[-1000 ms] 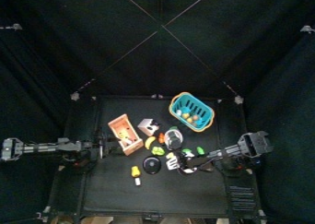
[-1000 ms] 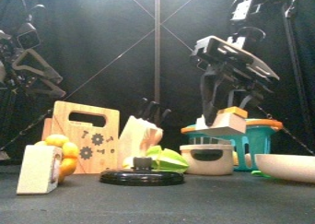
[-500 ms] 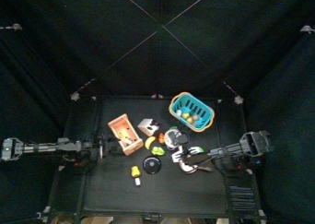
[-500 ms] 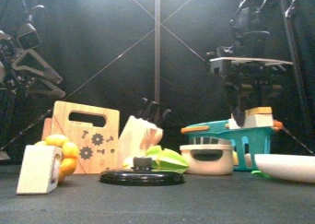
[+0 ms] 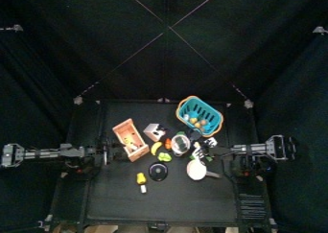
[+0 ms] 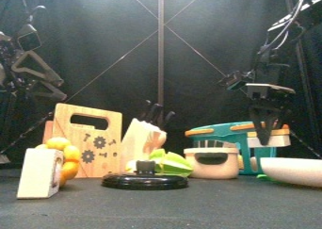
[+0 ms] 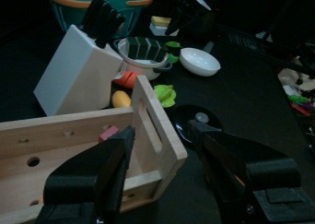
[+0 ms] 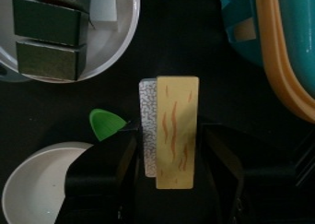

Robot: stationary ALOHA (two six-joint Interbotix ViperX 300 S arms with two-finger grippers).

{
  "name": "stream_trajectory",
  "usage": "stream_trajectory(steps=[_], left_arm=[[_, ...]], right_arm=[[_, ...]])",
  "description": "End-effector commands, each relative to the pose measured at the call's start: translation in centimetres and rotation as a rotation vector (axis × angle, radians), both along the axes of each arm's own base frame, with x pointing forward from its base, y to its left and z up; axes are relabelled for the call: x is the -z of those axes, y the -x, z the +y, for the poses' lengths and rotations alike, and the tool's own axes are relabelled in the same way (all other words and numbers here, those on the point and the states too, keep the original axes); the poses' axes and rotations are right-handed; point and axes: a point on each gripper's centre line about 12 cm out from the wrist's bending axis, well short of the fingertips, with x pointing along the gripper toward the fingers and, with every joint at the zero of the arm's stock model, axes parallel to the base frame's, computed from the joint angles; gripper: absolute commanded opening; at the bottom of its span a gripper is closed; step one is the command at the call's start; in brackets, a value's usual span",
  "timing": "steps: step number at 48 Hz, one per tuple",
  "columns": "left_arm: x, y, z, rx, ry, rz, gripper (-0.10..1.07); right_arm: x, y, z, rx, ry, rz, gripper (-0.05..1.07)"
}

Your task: Place egg sushi to right of pot

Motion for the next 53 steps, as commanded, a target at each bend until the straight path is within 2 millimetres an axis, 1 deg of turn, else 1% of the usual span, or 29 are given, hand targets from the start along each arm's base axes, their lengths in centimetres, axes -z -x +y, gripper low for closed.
stream_trajectory(steps=[1, 5, 9, 15, 22, 26, 47, 51, 53], left_arm=[[-0.4, -0.2, 0.1, -0.002, -0.003, -0.009, 0.87], [-0.5, -0.2, 0.1, -0.003, -0.003, -0.014, 0.87], [-0.4, -0.2, 0.1, -0.002, -0.003, -0.01, 0.87], [-0.4, -0.2, 0.1, -0.003, -0.002, -0.011, 0.87], [-0.4, -0.2, 0.1, -0.003, -0.002, -0.012, 0.87], [-0.4, -0.2, 0.1, -0.003, -0.002, -0.011, 0.87], [-0.4, -0.2, 0.1, -0.003, -0.002, -0.012, 0.87], [-0.4, -0.2, 0.1, -0.003, -0.002, -0.011, 0.87], [-0.4, -0.2, 0.1, -0.002, -0.002, -0.011, 0.87]], right_arm=[[-0.3, -0.1, -0.4, -0.022, 0.014, -0.059, 0.6], [0.6, 0.2, -0.7, -0.035, 0.007, -0.105, 0.63], [1.2, 0.2, -1.0, -0.046, -0.003, -0.136, 0.7], [1.5, 0.2, -1.1, -0.045, -0.007, -0.136, 0.8], [2.1, 0.0, -1.0, -0.036, -0.023, -0.125, 0.87], [1.9, -0.2, -0.9, -0.038, -0.024, -0.131, 0.92], [1.6, -0.8, -0.4, -0.062, -0.025, -0.141, 0.92], [1.4, -1.0, -0.4, -0.063, -0.022, -0.149, 0.92], [1.0, -1.4, -0.4, -0.066, -0.021, -0.163, 0.92]])
